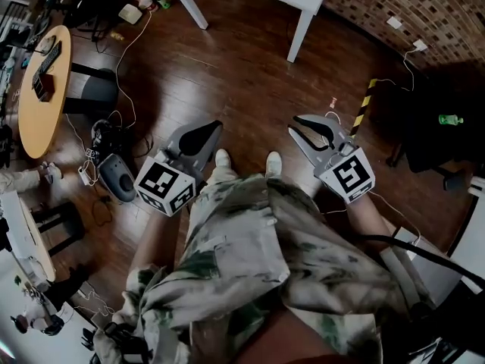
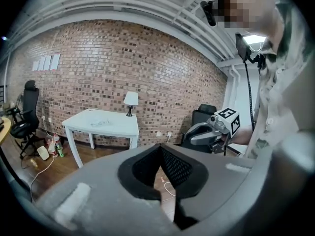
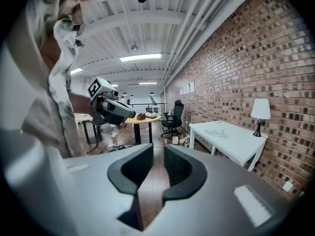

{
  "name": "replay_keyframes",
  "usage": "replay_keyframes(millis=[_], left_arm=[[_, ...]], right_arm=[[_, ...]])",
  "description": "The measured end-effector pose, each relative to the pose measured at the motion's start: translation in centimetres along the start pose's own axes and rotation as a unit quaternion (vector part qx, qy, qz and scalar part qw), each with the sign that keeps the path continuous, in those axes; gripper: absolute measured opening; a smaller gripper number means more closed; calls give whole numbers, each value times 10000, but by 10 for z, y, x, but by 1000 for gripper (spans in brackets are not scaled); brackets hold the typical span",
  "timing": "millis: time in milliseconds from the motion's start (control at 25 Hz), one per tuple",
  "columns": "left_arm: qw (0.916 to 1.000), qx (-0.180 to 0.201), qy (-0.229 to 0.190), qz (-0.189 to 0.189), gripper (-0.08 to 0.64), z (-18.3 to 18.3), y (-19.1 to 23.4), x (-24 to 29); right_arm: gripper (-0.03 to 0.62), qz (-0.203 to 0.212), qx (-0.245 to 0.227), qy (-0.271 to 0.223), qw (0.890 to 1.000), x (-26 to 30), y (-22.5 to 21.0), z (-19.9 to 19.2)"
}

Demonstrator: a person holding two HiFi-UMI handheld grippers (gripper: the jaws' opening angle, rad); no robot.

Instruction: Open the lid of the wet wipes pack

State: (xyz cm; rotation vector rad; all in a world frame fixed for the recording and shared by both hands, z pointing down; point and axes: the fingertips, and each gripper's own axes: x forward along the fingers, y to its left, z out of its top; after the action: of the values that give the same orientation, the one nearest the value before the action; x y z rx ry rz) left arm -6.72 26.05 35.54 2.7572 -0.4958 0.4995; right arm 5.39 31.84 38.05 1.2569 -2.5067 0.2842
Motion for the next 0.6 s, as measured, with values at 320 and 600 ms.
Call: replay_keyframes(millis=[320,600], left_arm=[[9997,127,-166,-99,3,-22,-33,-46],[9978,-101,-513,-396,3,-51,-40,-142]], right_arm=[[66,71,0,-77,9999,-3,64,-6],[58,187,-348,94,9992,28,163,9]])
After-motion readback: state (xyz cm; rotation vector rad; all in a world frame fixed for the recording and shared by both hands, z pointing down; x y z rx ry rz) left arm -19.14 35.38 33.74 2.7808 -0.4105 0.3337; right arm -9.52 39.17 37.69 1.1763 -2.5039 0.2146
